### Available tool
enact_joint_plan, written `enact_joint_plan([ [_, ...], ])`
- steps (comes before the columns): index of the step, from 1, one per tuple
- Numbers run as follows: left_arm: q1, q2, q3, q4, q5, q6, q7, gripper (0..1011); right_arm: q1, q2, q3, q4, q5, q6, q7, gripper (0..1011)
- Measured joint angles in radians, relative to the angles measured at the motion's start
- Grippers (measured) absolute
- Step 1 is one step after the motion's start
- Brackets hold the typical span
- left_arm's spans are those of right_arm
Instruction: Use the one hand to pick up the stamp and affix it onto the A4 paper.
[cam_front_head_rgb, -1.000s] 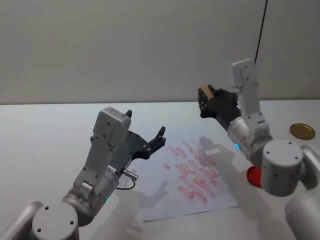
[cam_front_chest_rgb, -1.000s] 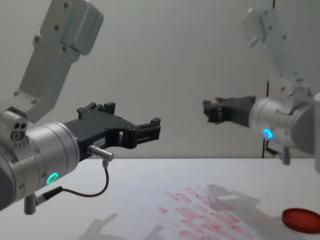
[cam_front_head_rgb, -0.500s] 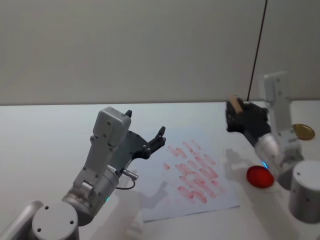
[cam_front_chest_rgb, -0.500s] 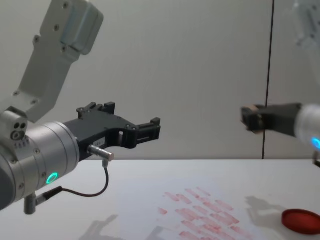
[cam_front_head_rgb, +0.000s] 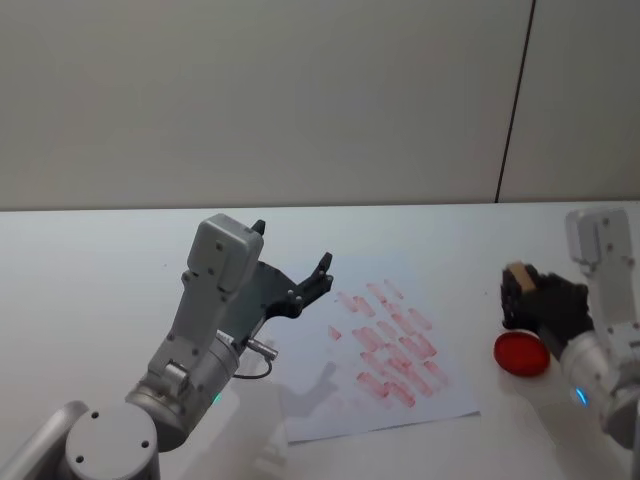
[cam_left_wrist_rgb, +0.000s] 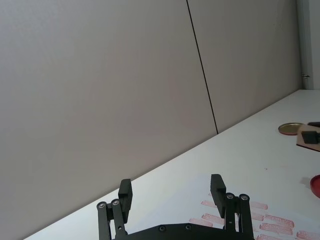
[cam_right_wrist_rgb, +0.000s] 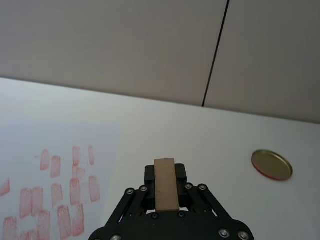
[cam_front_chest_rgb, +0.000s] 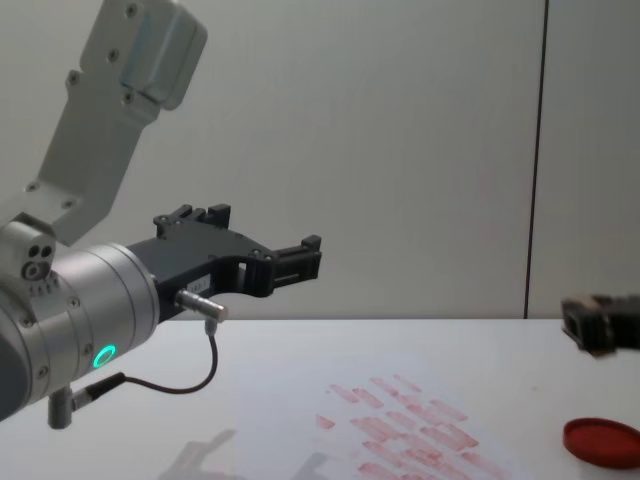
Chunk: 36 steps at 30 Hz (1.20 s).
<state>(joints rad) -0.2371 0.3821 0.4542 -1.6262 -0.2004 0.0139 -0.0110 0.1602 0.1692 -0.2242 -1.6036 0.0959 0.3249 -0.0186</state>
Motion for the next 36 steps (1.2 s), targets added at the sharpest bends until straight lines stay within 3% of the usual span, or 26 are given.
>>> enact_joint_plan([
  [9,0.000,0.000,0.000,0.000,0.000,0.000,0.000,993,-0.045,0.023,0.014,0.003,0.018,0.033,-0.013,217],
  [24,0.000,0.000,0.000,0.000,0.000,0.000,0.000,993,-0.052,0.027,0.024,0.056,0.042,0.022,0.011,243],
  [36,0.000,0.000,0.000,0.000,0.000,0.000,0.000,993,-0.055,0.026,0.026,0.058,0.039,-0.038,0.029,650],
])
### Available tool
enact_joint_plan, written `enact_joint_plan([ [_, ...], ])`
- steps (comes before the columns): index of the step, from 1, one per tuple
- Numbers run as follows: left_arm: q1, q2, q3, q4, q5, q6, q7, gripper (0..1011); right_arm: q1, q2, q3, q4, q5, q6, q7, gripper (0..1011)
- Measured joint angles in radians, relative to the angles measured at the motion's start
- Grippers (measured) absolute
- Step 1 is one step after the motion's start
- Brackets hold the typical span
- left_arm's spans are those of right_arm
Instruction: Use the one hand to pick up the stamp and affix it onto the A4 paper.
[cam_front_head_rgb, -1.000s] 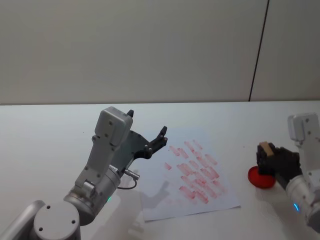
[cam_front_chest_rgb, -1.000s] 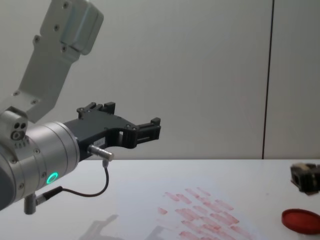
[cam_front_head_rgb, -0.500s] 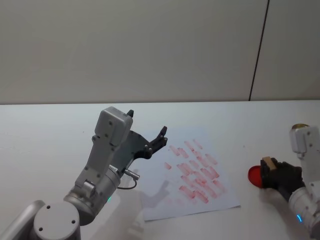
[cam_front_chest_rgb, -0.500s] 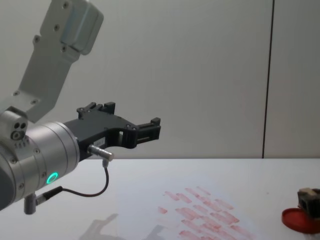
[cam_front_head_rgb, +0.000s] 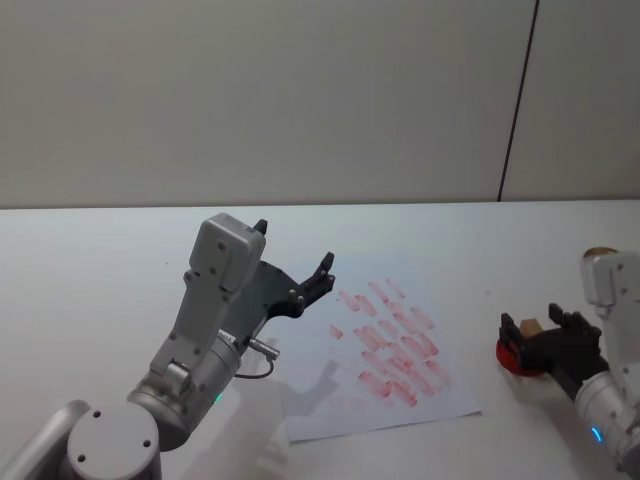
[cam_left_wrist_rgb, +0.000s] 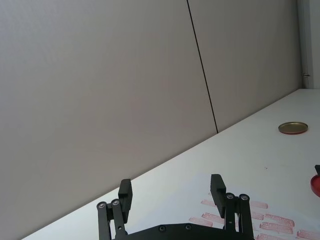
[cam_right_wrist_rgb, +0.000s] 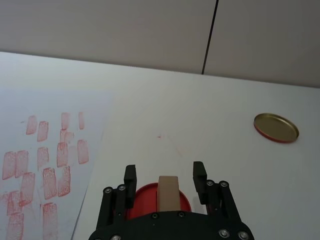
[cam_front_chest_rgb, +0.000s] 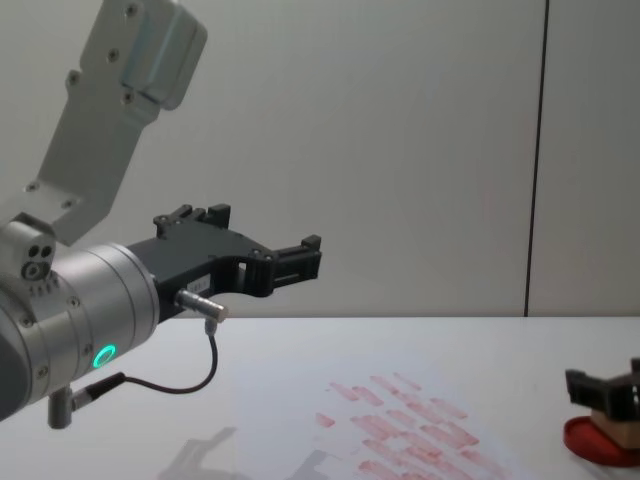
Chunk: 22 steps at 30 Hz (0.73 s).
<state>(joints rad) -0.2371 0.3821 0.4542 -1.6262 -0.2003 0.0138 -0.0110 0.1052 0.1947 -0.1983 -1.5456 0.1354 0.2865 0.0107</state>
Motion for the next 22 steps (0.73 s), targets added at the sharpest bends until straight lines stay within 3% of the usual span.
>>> enact_joint_plan([
  [13,0.000,0.000,0.000,0.000,0.000,0.000,0.000,993,-0.053,0.026,0.011,-0.105,-0.028,-0.098,-0.013,1001],
  [22,0.000,0.000,0.000,0.000,0.000,0.000,0.000,993,-0.094,0.050,0.021,-0.179,-0.045,-0.148,-0.025,1000],
])
